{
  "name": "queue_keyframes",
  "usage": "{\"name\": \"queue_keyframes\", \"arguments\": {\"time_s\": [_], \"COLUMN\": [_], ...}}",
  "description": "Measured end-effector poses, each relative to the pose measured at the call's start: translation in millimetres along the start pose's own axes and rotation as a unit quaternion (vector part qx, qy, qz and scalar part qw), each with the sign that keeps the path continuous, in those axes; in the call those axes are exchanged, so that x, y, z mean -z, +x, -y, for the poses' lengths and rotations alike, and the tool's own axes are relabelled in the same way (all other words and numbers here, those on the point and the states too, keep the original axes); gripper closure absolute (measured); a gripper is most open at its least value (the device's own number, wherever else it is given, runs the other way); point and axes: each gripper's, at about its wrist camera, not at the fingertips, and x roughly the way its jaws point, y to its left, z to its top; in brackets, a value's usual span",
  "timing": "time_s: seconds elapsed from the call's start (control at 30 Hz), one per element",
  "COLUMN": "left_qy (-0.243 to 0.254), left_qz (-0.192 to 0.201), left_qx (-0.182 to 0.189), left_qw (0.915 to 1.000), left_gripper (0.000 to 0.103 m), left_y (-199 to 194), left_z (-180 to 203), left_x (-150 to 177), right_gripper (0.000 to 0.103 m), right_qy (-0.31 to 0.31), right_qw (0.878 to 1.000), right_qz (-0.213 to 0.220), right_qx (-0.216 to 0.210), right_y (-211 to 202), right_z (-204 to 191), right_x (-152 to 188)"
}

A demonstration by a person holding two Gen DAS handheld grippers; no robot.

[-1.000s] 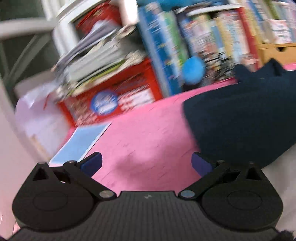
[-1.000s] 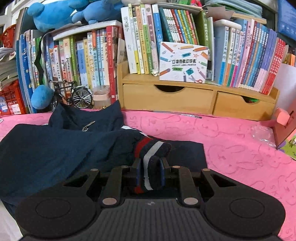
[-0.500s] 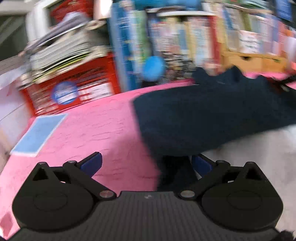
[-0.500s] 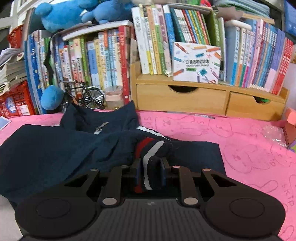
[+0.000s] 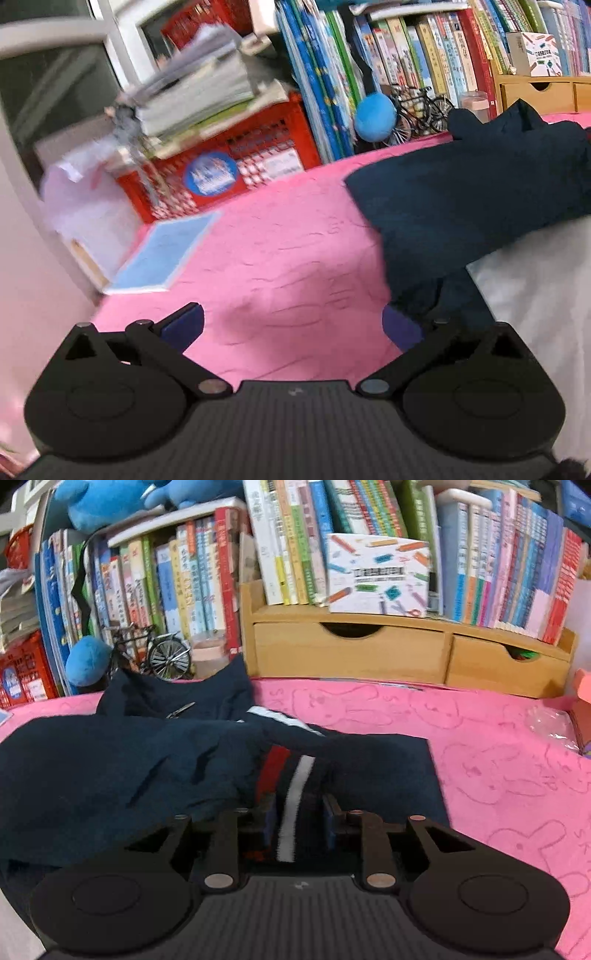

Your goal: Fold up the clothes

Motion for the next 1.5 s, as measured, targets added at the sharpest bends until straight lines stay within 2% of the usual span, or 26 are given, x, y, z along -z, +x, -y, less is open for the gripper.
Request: {"name": "queue_keyframes", "arguments": {"time_s": [0.03, 0.07, 0.13, 0.17, 0.23, 0.3, 0.33, 0.37, 0.5, 0.57, 0.63, 0.7, 0.8, 0.97, 1.03, 1.1, 1.13, 1.17, 1.23, 1.33, 1.5], "left_qy": [-0.007, -0.028, -0.072, -0.094, -0.116, -0.116, -0.11, -0.102, -0.072, -0.056, -0.058, -0.075, -0.091, -0.074, -0.069, -0.07, -0.072, -0.075, -0.081, -0.091, -0.092], "left_qz": [0.005, 0.013, 0.028, 0.035, 0.051, 0.06, 0.058, 0.05, 0.004, -0.017, -0.024, -0.033, -0.044, -0.035, -0.033, -0.034, -0.034, -0.036, -0.04, -0.046, -0.047], "left_qx": [0.008, 0.027, 0.069, 0.091, 0.114, 0.112, 0.11, 0.111, 0.12, 0.115, 0.119, 0.132, 0.143, 0.136, 0.138, 0.135, 0.134, 0.133, 0.134, 0.132, 0.118], "left_qw": [0.9999, 0.9991, 0.9946, 0.9908, 0.9854, 0.9851, 0.9862, 0.9872, 0.9901, 0.9917, 0.9909, 0.9879, 0.9846, 0.9873, 0.9874, 0.9877, 0.9877, 0.9876, 0.9869, 0.986, 0.9876], "left_gripper": [0.0, 0.0, 0.0, 0.0, 0.0, 0.0, 0.0, 0.0, 0.0, 0.0, 0.0, 0.0, 0.0, 0.0, 0.0, 0.0, 0.0, 0.0, 0.0, 0.0, 0.0], "left_y": [-6, -12, -22, -22, -15, -2, 7, 17, 52, 66, 73, 76, 80, 75, 75, 75, 75, 75, 76, 76, 73], "left_z": [-4, -12, -26, -29, -23, -4, 9, 23, 66, 80, 82, 75, 69, 75, 77, 77, 77, 76, 74, 69, 53], "left_x": [-1, -3, -10, -17, -34, -52, -59, -64, -65, -58, -48, -42, -39, -38, -39, -40, -39, -39, -39, -39, -31], "right_gripper": [0.063, 0.042, 0.021, 0.021, 0.022, 0.029, 0.037, 0.045, 0.05, 0.051, 0.053, 0.054, 0.054, 0.055, 0.056, 0.056, 0.048, 0.033, 0.025, 0.025, 0.031], "right_qy": [0.014, 0.031, 0.061, 0.062, 0.038, -0.002, -0.026, -0.04, -0.063, -0.069, -0.067, -0.079, -0.112, -0.145, -0.122, -0.08, -0.065, -0.06, -0.08, -0.121, -0.077], "right_qw": [1.0, 0.999, 0.994, 0.992, 0.993, 0.993, 0.993, 0.993, 0.993, 0.993, 0.994, 0.993, 0.99, 0.987, 0.99, 0.993, 0.993, 0.993, 0.994, 0.992, 0.997], "right_qz": [0.011, 0.031, 0.077, 0.094, 0.094, 0.087, 0.081, 0.073, 0.022, -0.002, -0.027, -0.023, -0.02, -0.031, -0.034, -0.028, -0.017, 0.0, 0.024, 0.035, 0.0], "right_qx": [-0.009, -0.022, -0.045, -0.052, -0.066, -0.075, -0.076, -0.08, -0.1, -0.091, -0.081, -0.089, -0.085, -0.068, -0.067, -0.084, -0.096, -0.099, -0.074, -0.012, 0.023], "right_y": [-10, -22, -47, -56, -60, -57, -53, -47, -23, -11, 0, -1, -3, -12, -17, -30, -40, -55, -78, -103, -110], "right_z": [6, 11, 19, 16, -1, -26, -42, -54, -86, -89, -83, -79, -80, -61, -44, -29, -25, -23, -25, -20, 24], "right_x": [-1, -1, 0, -2, -9, -14, -16, -15, -7, -1, 4, 8, 10, 9, 9, 6, 6, 9, 15, 32, 53]}}
